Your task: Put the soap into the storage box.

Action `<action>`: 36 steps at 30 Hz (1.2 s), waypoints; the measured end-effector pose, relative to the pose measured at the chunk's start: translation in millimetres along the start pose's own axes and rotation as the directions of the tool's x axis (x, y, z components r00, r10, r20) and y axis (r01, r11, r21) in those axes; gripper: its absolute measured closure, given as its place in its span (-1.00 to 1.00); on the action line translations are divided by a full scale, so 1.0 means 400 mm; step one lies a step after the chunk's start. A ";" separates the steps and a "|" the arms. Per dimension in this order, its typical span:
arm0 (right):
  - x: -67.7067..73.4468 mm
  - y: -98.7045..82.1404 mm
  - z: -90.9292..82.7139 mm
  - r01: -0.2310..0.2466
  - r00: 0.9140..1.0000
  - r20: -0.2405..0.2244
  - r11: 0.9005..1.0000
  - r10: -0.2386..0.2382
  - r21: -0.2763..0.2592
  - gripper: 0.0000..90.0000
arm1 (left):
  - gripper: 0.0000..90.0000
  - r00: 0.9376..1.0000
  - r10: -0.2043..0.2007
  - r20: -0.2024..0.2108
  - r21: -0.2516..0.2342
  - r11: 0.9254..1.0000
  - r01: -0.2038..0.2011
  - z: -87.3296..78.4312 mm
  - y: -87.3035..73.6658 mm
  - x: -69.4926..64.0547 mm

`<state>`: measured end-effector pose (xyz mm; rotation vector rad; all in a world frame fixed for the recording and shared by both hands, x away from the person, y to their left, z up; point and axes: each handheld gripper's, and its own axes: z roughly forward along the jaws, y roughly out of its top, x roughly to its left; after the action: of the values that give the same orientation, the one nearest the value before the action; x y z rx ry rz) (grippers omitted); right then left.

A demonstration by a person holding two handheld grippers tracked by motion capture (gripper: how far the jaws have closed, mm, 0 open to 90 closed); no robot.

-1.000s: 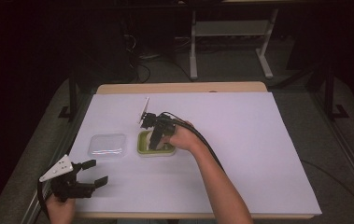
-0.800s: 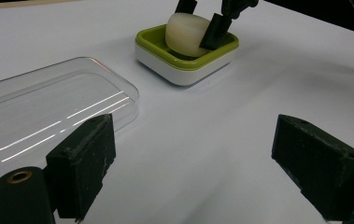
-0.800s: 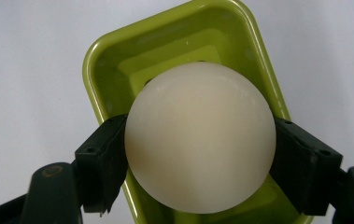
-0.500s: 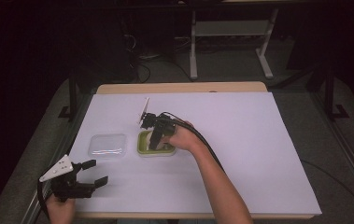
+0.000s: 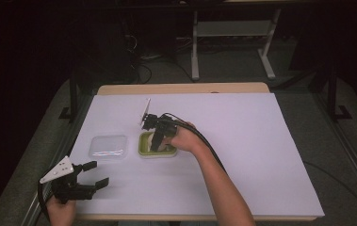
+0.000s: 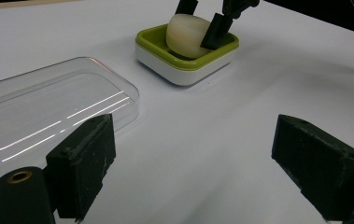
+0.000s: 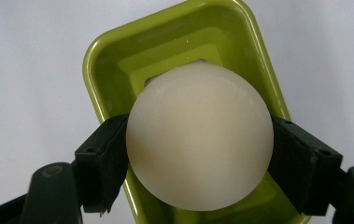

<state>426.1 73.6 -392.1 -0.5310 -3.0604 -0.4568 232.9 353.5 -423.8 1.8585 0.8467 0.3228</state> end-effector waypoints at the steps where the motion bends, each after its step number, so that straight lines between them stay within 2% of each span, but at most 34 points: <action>1: 0.000 0.000 0.000 0.001 1.000 0.001 1.000 -0.001 0.001 -0.45 | -0.72 1.000 -0.001 0.000 0.000 1.000 0.001 0.000 0.000 0.000; 9: -0.001 -0.001 -0.003 0.000 1.000 -0.001 1.000 0.000 -0.007 -0.44 | -0.71 1.000 0.000 0.000 0.001 1.000 0.000 0.000 0.000 0.000; 11: -0.003 -0.001 -0.019 -0.002 1.000 -0.007 0.999 0.002 -0.047 -0.35 | -0.72 1.000 0.003 0.001 0.003 1.000 -0.003 0.001 0.000 0.001; 13: -0.002 -0.002 -0.040 -0.004 1.000 0.003 0.997 0.004 -0.083 -0.13 | -0.72 1.000 0.002 0.000 0.004 1.000 -0.002 0.001 0.000 0.000; 15: -0.001 -0.004 -0.053 -0.004 1.000 -0.010 0.995 0.003 -0.095 -0.19 | -0.71 1.000 0.005 0.001 0.004 1.000 -0.005 0.002 0.001 -0.001; 19: -0.006 -0.011 -0.052 -0.017 1.000 -0.011 0.997 0.017 -0.077 -0.24 | -0.72 1.000 0.004 0.000 0.004 1.000 -0.004 0.002 0.001 -0.002; 28: -0.002 -0.017 -0.063 -0.011 1.000 -0.001 0.997 0.011 -0.080 -0.29 | -0.72 1.000 0.006 0.000 0.004 1.000 -0.006 0.002 0.000 -0.001; 36: -0.005 -0.040 -0.095 -0.019 1.000 0.020 0.996 0.021 -0.084 -0.32 | -0.72 1.000 -0.003 0.000 0.001 1.000 0.003 0.005 0.001 -0.004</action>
<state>420.9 47.7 -360.2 -0.5718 -3.0643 -0.5851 233.1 351.1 -424.2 1.8580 0.8498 0.3202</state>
